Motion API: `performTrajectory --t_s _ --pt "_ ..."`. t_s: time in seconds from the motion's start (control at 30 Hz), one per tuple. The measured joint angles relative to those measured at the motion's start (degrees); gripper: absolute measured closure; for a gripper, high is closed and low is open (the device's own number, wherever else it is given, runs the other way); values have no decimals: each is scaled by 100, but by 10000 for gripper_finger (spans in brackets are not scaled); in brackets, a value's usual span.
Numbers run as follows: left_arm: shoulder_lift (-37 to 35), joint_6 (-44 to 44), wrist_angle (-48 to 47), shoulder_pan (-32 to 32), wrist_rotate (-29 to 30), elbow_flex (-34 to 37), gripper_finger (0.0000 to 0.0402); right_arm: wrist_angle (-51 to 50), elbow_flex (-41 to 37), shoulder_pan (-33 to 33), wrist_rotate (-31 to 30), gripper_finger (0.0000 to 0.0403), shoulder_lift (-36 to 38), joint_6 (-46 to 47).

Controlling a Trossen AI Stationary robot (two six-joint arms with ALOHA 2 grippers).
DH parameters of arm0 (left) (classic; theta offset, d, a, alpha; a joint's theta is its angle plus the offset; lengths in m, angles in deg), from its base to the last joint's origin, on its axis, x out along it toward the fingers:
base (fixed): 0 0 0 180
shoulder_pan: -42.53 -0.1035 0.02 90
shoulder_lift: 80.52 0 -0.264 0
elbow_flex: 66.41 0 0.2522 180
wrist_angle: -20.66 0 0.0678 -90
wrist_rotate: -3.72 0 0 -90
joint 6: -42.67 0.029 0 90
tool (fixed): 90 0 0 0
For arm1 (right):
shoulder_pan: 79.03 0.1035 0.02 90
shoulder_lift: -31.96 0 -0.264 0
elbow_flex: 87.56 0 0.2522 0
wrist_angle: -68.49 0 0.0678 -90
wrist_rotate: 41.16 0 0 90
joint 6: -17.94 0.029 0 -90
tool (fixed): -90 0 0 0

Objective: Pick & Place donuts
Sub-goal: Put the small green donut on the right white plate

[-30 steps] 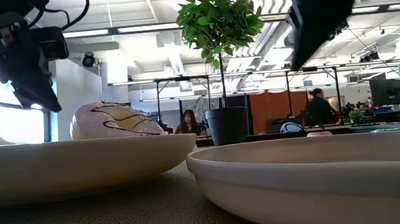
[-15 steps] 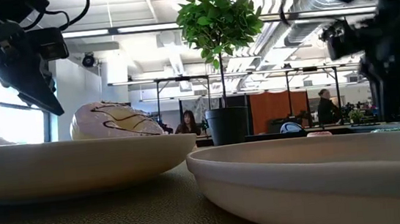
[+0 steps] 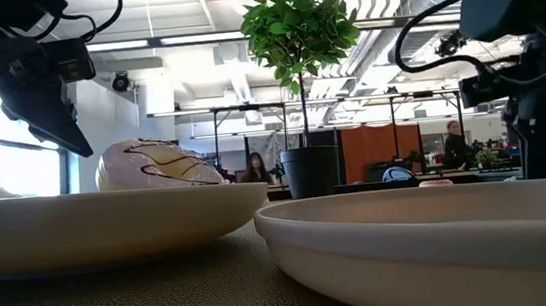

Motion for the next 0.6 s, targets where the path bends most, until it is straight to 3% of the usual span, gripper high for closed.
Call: performTrajectory --t_s 0.17,0.33,0.47,0.6 --pt "0 -1 -4 0 2 0 266 53 -43 -37 75 320 -2 60" --pt "-1 -1 -7 0 13 0 266 -83 257 -41 185 390 -33 -97" --pt "-2 -2 -7 0 13 0 266 24 703 -32 335 383 -33 -91" --pt "-2 -2 -11 0 13 0 266 1106 1106 86 664 397 -33 -680"
